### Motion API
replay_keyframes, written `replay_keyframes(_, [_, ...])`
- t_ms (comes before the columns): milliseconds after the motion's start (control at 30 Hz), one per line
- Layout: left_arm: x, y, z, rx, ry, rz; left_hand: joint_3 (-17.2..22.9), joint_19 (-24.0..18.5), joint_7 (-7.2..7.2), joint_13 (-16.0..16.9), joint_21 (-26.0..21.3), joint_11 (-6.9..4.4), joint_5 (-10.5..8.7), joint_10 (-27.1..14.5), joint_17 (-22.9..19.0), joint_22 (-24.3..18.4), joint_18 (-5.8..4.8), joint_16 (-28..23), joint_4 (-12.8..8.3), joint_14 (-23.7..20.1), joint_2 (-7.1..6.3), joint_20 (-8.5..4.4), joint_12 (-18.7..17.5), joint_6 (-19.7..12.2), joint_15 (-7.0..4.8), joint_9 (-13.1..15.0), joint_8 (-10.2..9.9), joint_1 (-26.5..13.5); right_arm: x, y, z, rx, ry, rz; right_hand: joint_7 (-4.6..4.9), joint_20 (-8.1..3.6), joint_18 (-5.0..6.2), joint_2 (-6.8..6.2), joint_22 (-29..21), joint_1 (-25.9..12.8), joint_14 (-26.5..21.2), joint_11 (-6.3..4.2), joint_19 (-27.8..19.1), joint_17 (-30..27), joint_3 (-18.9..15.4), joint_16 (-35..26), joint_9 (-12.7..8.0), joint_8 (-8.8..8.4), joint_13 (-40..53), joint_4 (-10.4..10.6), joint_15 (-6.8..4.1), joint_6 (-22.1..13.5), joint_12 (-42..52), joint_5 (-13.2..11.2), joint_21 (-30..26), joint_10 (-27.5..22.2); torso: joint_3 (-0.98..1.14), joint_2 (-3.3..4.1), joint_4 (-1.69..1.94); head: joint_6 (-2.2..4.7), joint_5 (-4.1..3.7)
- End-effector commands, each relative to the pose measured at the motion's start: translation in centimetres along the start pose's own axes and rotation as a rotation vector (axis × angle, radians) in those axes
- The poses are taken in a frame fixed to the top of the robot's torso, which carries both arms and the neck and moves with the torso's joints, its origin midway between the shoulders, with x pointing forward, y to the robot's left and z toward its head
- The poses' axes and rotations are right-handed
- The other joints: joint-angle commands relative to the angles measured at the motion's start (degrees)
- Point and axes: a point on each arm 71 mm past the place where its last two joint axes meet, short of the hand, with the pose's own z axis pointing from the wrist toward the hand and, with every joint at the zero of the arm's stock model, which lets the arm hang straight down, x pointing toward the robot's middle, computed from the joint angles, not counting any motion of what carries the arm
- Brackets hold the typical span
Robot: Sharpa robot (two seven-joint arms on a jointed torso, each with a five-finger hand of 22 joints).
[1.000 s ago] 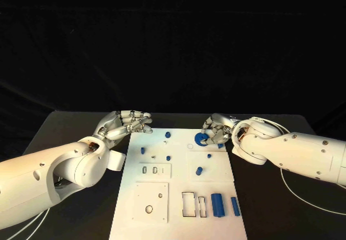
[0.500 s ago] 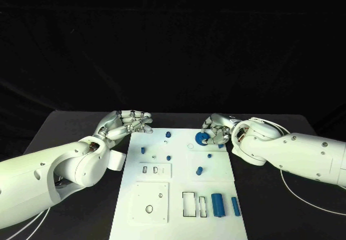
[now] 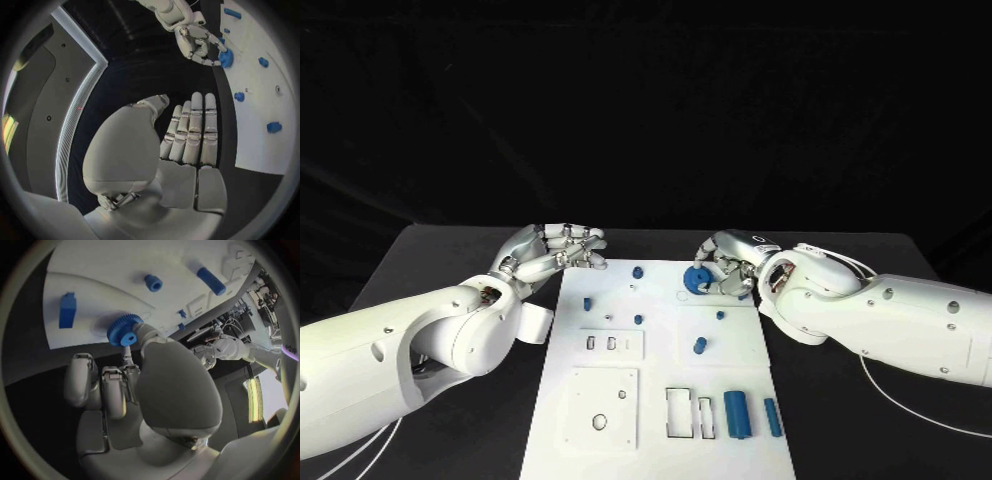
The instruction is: Assemble the parts on the task board
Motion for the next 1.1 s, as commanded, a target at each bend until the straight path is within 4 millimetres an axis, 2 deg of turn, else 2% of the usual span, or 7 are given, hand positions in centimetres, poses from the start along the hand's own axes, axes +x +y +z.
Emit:
replay_keyframes(33, [0.2,-0.1,0.1,0.006,0.018,-0.009,0.5,-0.5,0.29,0.0,0.2,0.14,-0.24,-0.1,0.1,0.1,0.1,0.2,0.0,-0.4,0.25,0.07,-0.3,-0.2,0.04,-0.1,-0.3,-0.4,-0.8,1.4,-0.1,-0.053,-0.084,-0.045,-0.03,0.01,-0.94,-0.02,0.3,-0.6,5.1,-0.02,0.5,11.1,0.4,0.2,0.3,0.36,6.3,0.0,-0.4,0.6,0.3,0.1,0.5,0.2,-0.04,-0.04,0.02,0.23,0.26])
replay_keyframes(200, [0.3,0.0,0.2,0.006,0.019,-0.009,0.5,-0.5,0.29,0.0,0.2,0.14,-0.24,-0.1,0.1,0.1,0.1,0.2,0.0,-0.4,0.25,0.07,-0.3,-0.2,0.04,-0.1,-0.3,-0.4,-1.0,4.0,0.2,-0.113,-0.109,-0.059,-0.11,-0.03,-1.0,-0.09,0.6,-0.9,5.1,-0.08,0.6,11.2,0.8,0.2,0.3,0.4,6.4,0.1,-0.46,0.8,0.4,0.1,0.7,0.4,-0.07,-0.08,-0.02,0.37,0.41])
replay_keyframes(533, [0.4,0.0,0.3,0.008,0.021,-0.01,0.5,-0.5,0.28,0.0,0.3,0.14,-0.26,-0.1,0.2,0.1,0.1,0.2,0.0,-0.4,0.29,0.08,-0.3,-0.1,0.04,-0.1,-0.3,-0.4,0.2,7.9,2.5,-0.175,-0.1,-0.07,-0.11,-0.05,-1.0,-0.09,0.6,-1.0,5.1,-0.1,0.6,11.2,0.8,0.2,0.3,0.39,6.4,0.1,-0.47,0.8,0.4,0.1,0.7,0.3,-0.16,0.1,0.28,0.33,0.93])
replay_keyframes(567, [0.4,0.0,0.3,0.008,0.021,-0.01,0.5,-0.5,0.28,0.0,0.3,0.14,-0.26,-0.1,0.2,0.1,0.1,0.2,0.0,-0.4,0.29,0.08,-0.3,-0.1,0.04,-0.1,-0.3,-0.4,0.3,8.2,2.7,-0.178,-0.099,-0.07,-0.11,-0.05,-1.0,-0.09,0.6,-1.0,5.1,-0.1,0.6,11.2,0.8,0.2,0.3,0.39,6.4,0.1,-0.47,0.8,0.4,0.1,0.7,0.3,-0.13,0.12,0.25,0.33,0.97])
replay_keyframes(900, [0.2,0.0,0.2,0.008,0.017,-0.008,0.5,-0.5,0.28,0.0,0.3,0.14,-0.26,-0.1,0.2,0.1,0.1,0.2,0.0,-0.4,0.3,0.07,-0.3,-0.1,0.04,-0.1,-0.3,-0.3,2.1,10.0,4.1,-0.199,-0.062,-0.072,-0.08,-0.09,-1.04,-0.05,0.8,-1.2,5.1,-0.1,0.7,11.1,1.3,0.2,0.3,0.24,6.4,0.1,-0.5,0.6,0.4,0.1,0.9,0.4,-0.28,0.31,0.35,0.21,1.25])
replay_keyframes(967, [0.2,0.0,0.2,0.008,0.017,-0.008,0.6,-0.5,0.27,0.0,0.3,0.13,-0.28,-0.1,0.2,0.1,0.1,0.2,-0.1,-0.4,0.34,0.07,-0.2,-0.1,0.03,-0.1,-0.3,-0.3,2.5,10.1,4.2,-0.198,-0.054,-0.072,-0.08,-0.09,-1.04,-0.05,0.8,-1.2,5.1,-0.09,0.7,11.1,1.3,0.2,0.3,0.23,6.4,0.1,-0.5,0.6,0.4,0.1,0.9,0.4,-0.19,0.28,0.3,0.12,1.37])
replay_keyframes(1100, [0.2,-0.1,0.2,0.009,0.016,-0.008,0.6,-0.5,0.27,0.0,0.3,0.13,-0.28,-0.1,0.2,0.1,0.1,0.2,-0.1,-0.4,0.34,0.07,-0.2,-0.1,0.03,-0.1,-0.3,-0.3,3.1,10.2,4.4,-0.195,-0.038,-0.073,-0.08,-0.09,-1.04,-0.05,0.8,-1.2,5.1,-0.09,0.7,11.1,1.3,0.2,0.3,0.23,6.4,0.1,-0.5,0.6,0.4,0.1,0.9,0.4,-0.15,0.29,0.33,-0.16,1.54])
